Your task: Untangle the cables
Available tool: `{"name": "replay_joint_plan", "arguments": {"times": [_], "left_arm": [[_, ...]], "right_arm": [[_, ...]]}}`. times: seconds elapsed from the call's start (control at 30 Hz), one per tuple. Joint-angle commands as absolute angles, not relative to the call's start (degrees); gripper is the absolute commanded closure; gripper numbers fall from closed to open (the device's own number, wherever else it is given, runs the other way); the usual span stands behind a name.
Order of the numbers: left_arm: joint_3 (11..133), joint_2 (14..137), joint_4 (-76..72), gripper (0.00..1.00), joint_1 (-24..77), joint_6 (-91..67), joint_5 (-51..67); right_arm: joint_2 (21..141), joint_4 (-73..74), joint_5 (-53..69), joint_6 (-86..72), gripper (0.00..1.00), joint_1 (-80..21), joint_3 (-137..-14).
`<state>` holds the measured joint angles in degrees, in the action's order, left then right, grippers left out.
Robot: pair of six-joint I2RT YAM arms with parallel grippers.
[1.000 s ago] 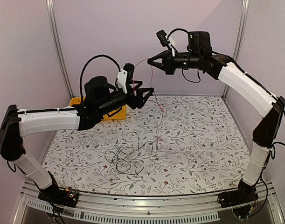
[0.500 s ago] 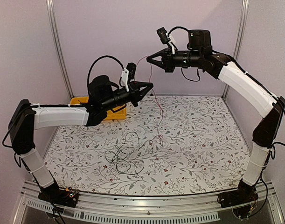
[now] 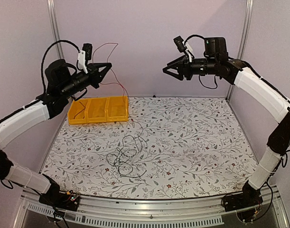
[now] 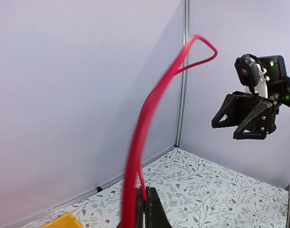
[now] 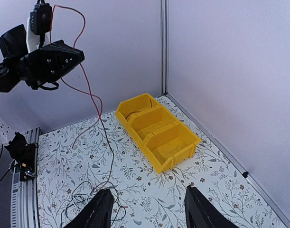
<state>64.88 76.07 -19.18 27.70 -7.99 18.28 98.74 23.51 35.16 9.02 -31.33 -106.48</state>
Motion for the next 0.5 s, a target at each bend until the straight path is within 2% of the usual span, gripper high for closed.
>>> {"name": "replay_joint_plan", "arguments": {"times": [0.0,0.27,0.47], "left_arm": [[67.3,71.7,-8.9,1.00,21.4,-7.0,15.5],[74.8,71.3,-4.8,1.00,12.6,-9.1,8.3],[84.1,76.1,-7.5,1.00,10.8,-19.6,17.9]], "right_arm": [[92.9,25.2,33.6,12.2,0.44,-29.2,-100.6],[90.1,25.4,33.0,13.2,0.44,-28.9,-95.2],[92.3,23.1,40.1,12.3,0.41,-29.5,-90.6]]}}
